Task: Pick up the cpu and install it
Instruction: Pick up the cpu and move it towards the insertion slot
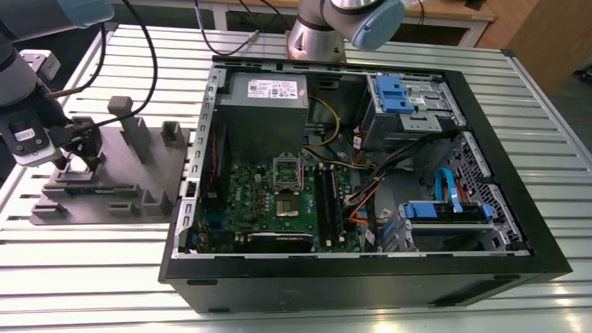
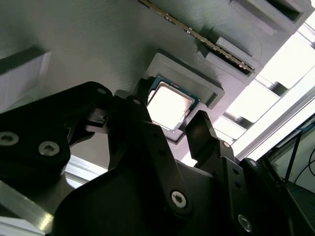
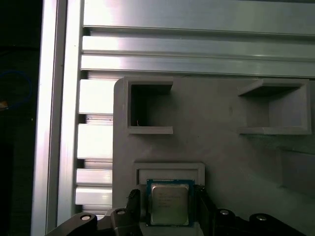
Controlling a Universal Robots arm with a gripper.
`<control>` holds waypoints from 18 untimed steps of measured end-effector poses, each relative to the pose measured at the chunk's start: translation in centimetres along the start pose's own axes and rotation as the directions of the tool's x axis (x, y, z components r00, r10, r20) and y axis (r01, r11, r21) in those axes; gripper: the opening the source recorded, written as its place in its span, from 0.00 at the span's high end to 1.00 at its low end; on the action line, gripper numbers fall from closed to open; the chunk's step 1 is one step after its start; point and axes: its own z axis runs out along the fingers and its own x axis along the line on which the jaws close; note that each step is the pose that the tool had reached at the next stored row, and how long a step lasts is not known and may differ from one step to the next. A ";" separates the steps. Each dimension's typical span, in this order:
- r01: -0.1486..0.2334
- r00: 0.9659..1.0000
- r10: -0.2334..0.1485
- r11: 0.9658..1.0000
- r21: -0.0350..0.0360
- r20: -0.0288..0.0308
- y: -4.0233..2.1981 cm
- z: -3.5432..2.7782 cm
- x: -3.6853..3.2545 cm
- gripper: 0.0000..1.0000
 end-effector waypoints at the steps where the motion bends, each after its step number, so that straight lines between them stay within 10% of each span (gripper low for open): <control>1: 0.000 1.000 0.000 1.000 0.000 0.000 0.00 0.00 0.00 0.43; 18: 0.000 1.000 0.000 1.000 0.000 0.000 0.01 -0.18 -0.04 0.53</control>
